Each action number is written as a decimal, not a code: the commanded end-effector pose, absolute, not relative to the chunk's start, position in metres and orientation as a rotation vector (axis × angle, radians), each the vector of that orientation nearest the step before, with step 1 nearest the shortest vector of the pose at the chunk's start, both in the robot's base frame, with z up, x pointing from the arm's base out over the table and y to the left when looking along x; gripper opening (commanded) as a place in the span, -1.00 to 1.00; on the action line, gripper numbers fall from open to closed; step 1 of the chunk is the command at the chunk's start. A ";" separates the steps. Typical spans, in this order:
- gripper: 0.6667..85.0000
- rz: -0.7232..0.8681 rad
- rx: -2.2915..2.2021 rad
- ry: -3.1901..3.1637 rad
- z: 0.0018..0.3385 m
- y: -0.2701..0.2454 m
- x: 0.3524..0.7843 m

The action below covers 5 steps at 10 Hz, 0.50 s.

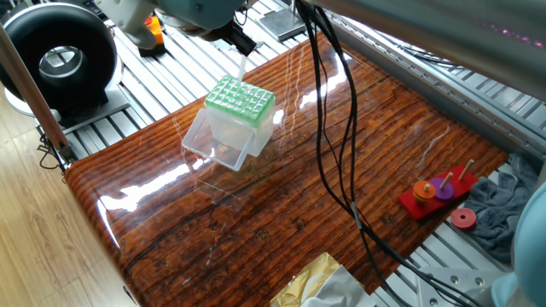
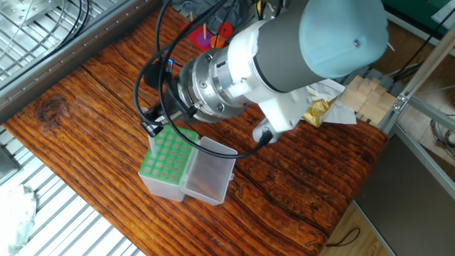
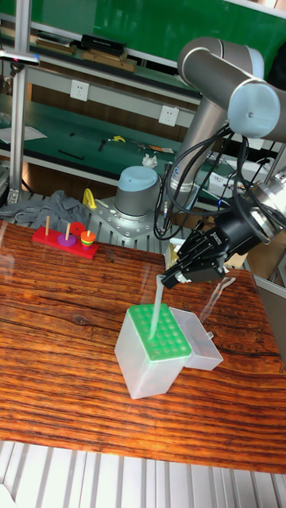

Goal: Insert a large pipette tip into the holder for large pipette tips

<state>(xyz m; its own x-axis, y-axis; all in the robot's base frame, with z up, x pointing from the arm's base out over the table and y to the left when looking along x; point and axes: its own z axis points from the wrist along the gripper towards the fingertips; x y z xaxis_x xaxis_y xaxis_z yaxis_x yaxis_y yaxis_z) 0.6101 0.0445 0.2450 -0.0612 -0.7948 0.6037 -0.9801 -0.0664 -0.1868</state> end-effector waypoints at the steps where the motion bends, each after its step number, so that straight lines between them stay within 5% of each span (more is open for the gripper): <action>1: -0.99 0.764 1.928 -1.988 0.231 0.054 0.604; 5: -0.99 0.756 1.961 -2.008 0.226 0.039 0.612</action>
